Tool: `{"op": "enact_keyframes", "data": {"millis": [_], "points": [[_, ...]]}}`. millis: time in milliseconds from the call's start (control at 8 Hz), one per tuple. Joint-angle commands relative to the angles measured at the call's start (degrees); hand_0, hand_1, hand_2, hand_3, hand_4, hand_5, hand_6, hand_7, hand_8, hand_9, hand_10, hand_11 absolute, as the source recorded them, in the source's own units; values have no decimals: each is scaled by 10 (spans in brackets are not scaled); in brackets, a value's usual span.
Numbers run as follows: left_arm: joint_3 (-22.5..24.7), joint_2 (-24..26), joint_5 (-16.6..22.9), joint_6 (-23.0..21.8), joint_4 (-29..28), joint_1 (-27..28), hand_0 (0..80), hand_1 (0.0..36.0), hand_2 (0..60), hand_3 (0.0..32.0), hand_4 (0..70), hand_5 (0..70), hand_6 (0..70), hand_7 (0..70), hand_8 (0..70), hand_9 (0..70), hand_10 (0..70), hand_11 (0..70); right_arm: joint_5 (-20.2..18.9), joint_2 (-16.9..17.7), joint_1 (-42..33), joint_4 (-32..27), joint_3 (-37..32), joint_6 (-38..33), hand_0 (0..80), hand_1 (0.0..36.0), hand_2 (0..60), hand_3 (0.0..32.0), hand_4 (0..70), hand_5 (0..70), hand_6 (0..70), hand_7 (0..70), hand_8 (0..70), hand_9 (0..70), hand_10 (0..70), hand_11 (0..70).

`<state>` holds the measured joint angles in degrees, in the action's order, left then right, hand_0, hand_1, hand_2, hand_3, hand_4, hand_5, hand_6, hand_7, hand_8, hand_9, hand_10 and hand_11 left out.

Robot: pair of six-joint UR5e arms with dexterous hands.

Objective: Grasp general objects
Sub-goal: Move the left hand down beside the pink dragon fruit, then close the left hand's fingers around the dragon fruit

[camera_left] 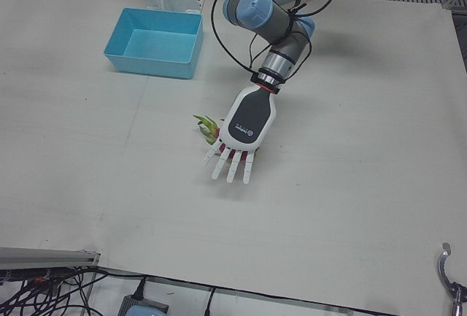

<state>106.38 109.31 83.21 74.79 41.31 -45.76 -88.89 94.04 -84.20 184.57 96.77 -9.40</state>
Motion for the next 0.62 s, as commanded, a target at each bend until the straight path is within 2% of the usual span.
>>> {"op": "enact_keyframes", "data": {"millis": [0,125,375,500], "points": [[-2,1,-41,-3,11,44,800,360,96,152,0,0,0,0,0,0,0,0,0,0,0,0,-1,0,0,0,0,0,0,0,0,0,0,0,0,0],[-2,-1,-40,-4,12,44,800,360,97,150,0,0,0,0,0,0,0,0,0,0,0,0,0,0,0,0,0,0,0,0,0,0,0,0,0,0],[-9,-1,-42,-2,7,43,800,360,97,124,0,0,0,0,0,0,0,0,0,0,0,0,0,0,0,0,0,0,0,0,0,0,0,0,0,0],[-29,1,-43,-2,-4,44,800,360,102,116,0,0,0,0,0,0,0,0,0,0,0,0,0,0,0,0,0,0,0,0,0,0,0,0,0,0]]}}
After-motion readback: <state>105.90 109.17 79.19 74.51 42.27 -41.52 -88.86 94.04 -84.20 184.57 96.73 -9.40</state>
